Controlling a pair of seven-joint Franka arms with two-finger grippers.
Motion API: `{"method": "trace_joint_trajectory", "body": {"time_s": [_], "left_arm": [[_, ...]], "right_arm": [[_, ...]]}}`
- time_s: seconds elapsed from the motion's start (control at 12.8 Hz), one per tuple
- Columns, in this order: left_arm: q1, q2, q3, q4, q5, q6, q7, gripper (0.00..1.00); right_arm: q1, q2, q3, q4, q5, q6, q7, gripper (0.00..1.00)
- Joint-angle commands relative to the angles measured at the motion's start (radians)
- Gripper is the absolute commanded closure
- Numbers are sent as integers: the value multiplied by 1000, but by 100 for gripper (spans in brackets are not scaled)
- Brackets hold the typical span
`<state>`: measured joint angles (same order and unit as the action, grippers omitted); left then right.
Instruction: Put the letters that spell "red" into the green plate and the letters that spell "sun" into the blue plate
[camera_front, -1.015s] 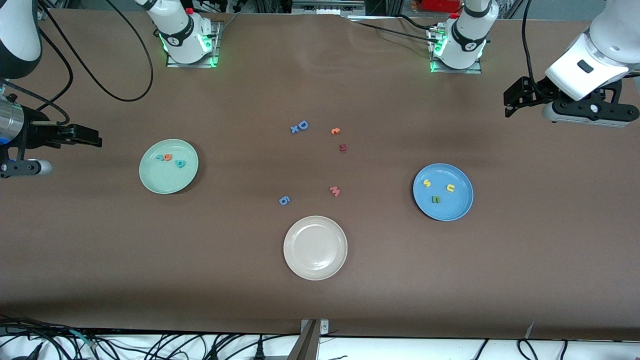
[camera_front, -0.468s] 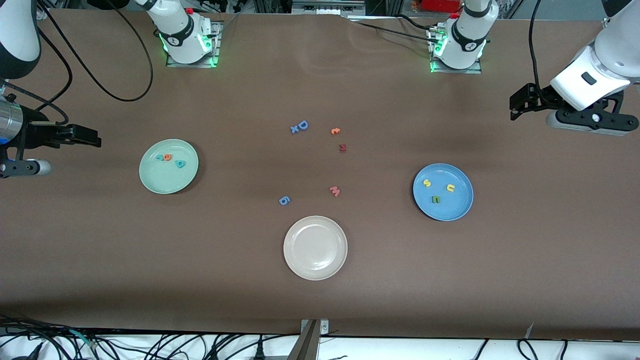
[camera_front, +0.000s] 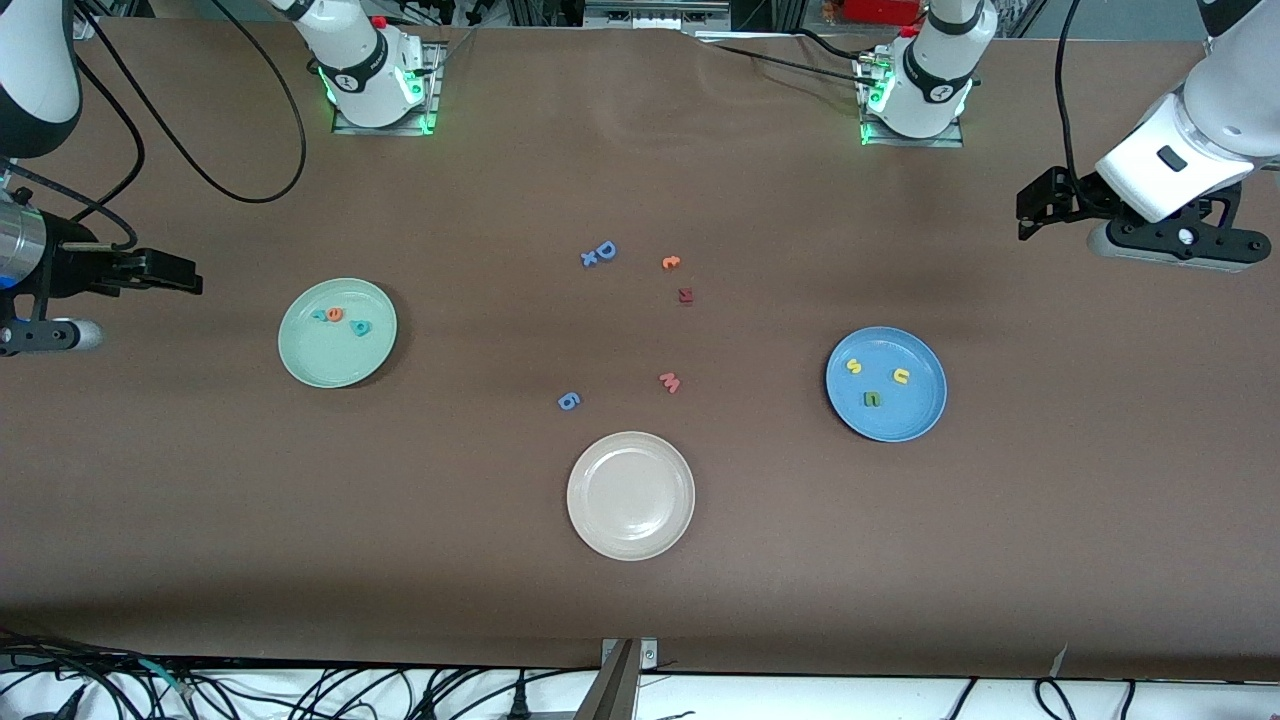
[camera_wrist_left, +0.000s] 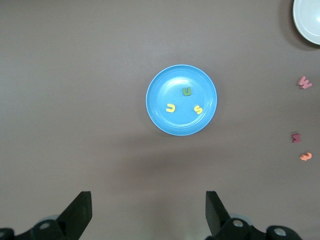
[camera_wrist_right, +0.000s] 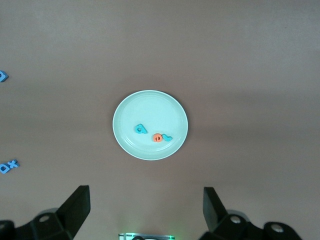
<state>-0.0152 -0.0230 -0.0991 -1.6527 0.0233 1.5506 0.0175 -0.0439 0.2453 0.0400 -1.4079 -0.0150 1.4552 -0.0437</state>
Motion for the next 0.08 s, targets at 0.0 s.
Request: {"method": "trace_joint_trajectory", "body": {"time_s": [0.0], "left_arm": [[-37, -9, 84, -15, -25, 11, 19, 0]], "right_arm": [[-17, -20, 17, -25, 0, 11, 5, 0]]}}
